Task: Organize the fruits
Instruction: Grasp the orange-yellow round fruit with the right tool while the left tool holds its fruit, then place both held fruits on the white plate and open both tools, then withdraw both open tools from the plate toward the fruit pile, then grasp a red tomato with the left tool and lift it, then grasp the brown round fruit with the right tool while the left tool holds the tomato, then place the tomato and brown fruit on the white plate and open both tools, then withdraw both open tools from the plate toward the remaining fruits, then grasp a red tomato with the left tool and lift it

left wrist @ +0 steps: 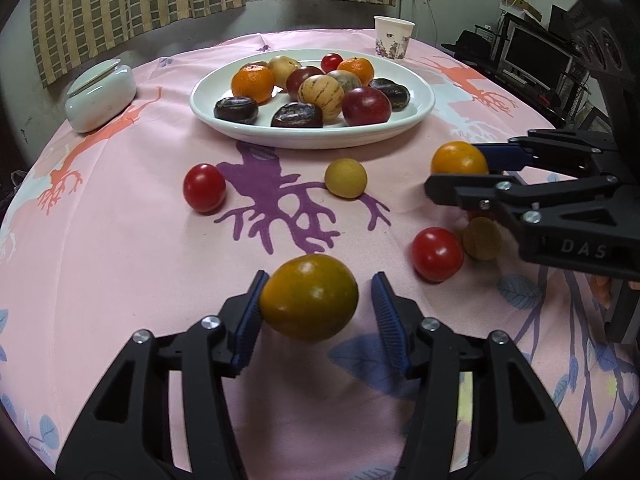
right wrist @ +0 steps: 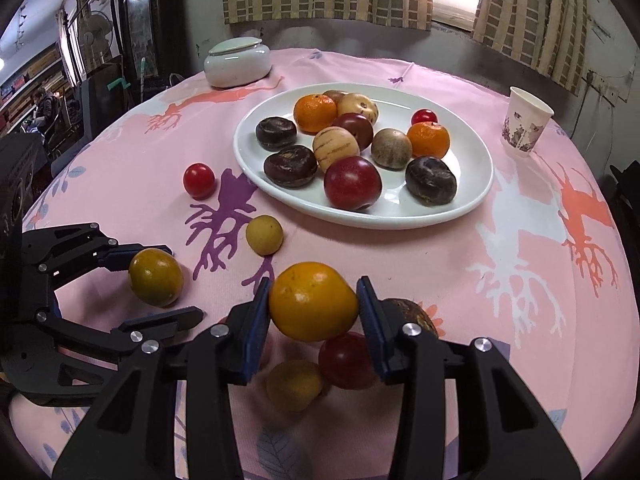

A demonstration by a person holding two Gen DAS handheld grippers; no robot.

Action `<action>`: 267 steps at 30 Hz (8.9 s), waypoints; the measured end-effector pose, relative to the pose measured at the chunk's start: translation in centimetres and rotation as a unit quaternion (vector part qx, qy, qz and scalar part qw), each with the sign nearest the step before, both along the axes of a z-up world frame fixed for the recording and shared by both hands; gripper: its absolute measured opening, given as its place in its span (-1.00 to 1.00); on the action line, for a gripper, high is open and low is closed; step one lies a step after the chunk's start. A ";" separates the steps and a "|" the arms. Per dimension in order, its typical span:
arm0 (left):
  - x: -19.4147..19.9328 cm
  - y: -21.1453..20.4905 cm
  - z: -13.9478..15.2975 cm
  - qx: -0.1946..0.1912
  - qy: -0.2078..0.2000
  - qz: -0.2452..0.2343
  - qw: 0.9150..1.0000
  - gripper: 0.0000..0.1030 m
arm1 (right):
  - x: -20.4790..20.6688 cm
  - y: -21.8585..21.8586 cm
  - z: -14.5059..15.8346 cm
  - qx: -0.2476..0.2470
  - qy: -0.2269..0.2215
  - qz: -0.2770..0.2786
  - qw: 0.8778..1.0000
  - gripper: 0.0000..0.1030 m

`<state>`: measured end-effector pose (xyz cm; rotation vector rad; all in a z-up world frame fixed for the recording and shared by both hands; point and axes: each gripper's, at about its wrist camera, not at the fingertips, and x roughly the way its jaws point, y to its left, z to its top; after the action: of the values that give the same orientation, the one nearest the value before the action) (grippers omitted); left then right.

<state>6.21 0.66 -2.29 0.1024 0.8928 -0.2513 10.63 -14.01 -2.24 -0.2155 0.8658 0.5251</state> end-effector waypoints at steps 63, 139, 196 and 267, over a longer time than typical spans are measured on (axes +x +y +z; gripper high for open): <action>10.5 3.6 8.9 -0.021 -0.056 0.133 0.989 0.58 | 7.9 -3.8 5.3 0.090 -0.009 -0.065 0.994 0.06; -0.1 1.0 3.8 -0.014 -0.067 0.059 0.996 -0.44 | 0.8 -5.4 -0.7 0.065 0.058 -0.082 0.993 0.27; 10.6 1.3 8.4 -0.048 -0.045 0.080 0.995 -0.44 | 7.5 -2.4 7.3 0.059 -0.050 -0.064 0.995 -0.15; 0.8 -4.9 0.3 -0.034 0.016 -0.028 0.999 0.23 | -0.4 -6.8 1.1 0.085 -0.026 -0.083 0.993 0.26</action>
<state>7.06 -4.19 -1.98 0.0611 0.9125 -0.3356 10.19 -20.82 -1.18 -0.0011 0.7769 0.4332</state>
